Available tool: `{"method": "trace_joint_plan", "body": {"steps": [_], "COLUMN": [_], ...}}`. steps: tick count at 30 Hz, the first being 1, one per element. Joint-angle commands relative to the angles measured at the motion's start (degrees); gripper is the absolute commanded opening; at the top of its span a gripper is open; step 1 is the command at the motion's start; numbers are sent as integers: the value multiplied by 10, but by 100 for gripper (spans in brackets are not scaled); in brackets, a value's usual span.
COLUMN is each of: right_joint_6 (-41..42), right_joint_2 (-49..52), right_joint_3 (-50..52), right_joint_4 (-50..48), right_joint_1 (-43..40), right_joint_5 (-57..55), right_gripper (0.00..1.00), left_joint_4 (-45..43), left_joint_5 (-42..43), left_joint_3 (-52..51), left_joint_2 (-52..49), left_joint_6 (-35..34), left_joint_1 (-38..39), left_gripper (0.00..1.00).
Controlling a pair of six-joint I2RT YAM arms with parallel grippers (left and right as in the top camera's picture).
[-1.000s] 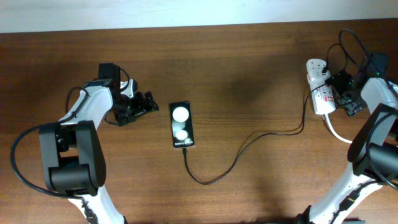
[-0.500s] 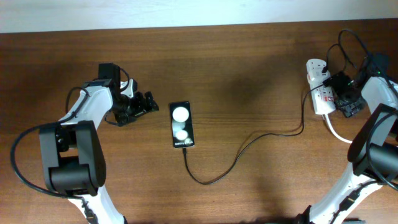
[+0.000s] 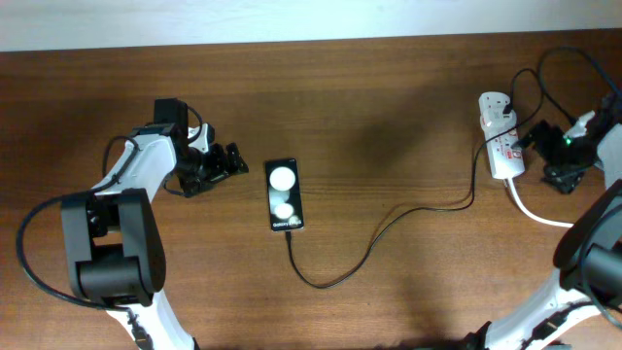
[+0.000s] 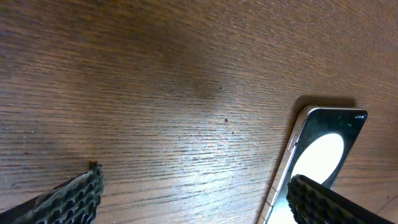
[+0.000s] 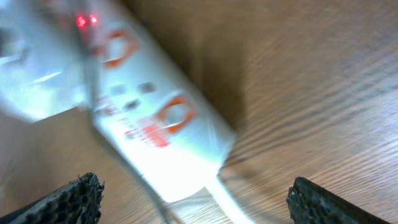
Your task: Plug charger to phone and switch on socket
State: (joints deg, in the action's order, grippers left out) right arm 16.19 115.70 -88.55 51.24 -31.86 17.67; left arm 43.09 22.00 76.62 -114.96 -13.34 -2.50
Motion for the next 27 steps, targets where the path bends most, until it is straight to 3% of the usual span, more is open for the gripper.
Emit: {"method": "trace_joint_plan", "body": {"steps": [1, 7, 27], "right_joint_6": [-32, -38, -38], "right_joint_2": [-49, -54, -54], "right_joint_3": [-2, -1, -1], "right_joint_4": [7, 17, 19], "right_joint_1": [50, 172, 172], "right_joint_5": [-19, -240, -246], "right_gripper": [99, 99, 99], "left_joint_4": [0, 0, 0], "left_joint_5": [-9, -9, -9], "left_joint_3": [-6, -6, -6], "left_joint_2": [0, 0, 0], "left_joint_6": [-1, -1, -1], "left_joint_1": [-2, -2, -2], "left_gripper": [99, 99, 99]}}
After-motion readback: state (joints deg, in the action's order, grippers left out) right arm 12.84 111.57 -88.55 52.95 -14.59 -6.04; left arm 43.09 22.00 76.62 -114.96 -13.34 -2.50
